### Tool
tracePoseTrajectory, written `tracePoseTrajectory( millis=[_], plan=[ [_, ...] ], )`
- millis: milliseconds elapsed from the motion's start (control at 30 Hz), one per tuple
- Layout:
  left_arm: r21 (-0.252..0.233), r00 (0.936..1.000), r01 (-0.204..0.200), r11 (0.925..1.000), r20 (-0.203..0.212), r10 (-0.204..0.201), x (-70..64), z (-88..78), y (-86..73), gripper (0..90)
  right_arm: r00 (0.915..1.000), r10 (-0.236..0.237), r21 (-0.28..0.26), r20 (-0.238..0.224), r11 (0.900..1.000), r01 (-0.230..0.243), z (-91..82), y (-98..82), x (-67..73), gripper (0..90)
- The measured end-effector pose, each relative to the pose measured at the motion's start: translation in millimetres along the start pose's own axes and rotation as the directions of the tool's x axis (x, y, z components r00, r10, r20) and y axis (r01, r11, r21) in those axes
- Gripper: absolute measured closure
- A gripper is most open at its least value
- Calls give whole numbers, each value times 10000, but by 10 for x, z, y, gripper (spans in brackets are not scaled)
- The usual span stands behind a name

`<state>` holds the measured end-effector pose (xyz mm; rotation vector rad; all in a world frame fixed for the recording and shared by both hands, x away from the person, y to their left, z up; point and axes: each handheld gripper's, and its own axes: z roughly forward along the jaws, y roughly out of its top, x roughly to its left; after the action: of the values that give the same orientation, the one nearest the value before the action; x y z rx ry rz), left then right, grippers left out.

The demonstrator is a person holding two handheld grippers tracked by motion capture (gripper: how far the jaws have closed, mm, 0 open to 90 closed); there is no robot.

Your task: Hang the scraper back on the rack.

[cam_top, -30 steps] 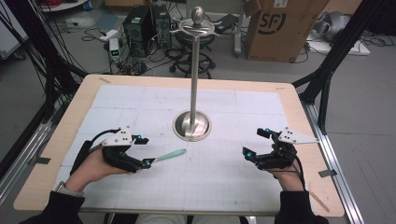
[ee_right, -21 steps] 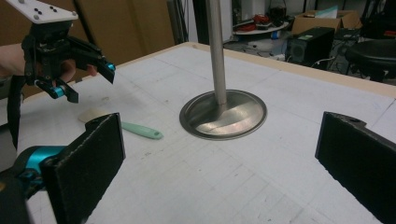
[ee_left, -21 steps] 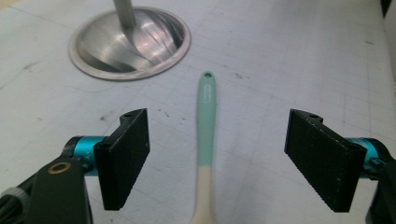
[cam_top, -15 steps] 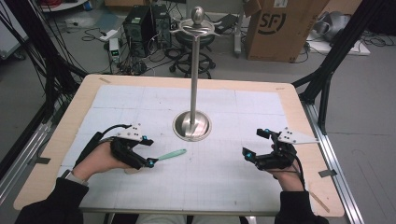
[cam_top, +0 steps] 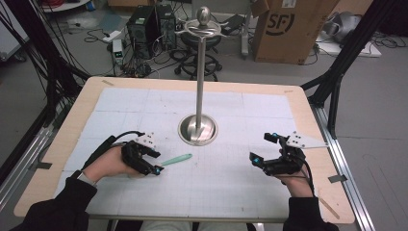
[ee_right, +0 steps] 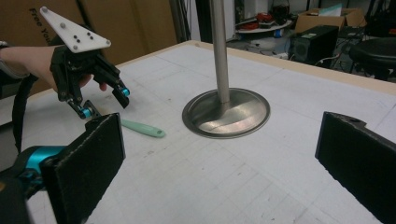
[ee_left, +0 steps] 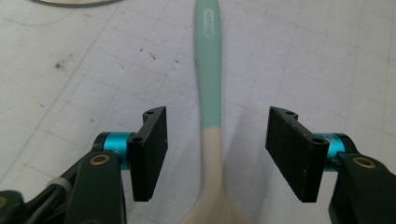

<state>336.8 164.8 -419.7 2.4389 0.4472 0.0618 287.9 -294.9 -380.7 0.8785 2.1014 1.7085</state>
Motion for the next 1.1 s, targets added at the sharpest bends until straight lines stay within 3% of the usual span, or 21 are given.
tracePoseTrajectory(
  millis=[233,333,667,933,1100],
  plan=[
    [494,9999,109,9987,-83,-105,8,23,2,531,10000,-36,-8,-23,10000,36,3,0,1,5],
    [1047,9992,-309,9940,-219,333,-6,45,55,560,10000,-21,25,-25,10000,21,3,-2,-2,5],
    [1985,9983,-468,9790,-240,526,-14,77,173,650,10000,-4,-34,-22,10000,4,-13,-5,-4,5],
    [2718,9990,-246,9620,-284,335,-19,65,218,724,10000,19,-9,-10,10000,-19,-13,-7,-3,5],
    [3359,9990,-125,9418,-367,264,-31,91,285,752,10000,8,49,-32,10000,-8,-4,-12,-2,5]
  ],
)
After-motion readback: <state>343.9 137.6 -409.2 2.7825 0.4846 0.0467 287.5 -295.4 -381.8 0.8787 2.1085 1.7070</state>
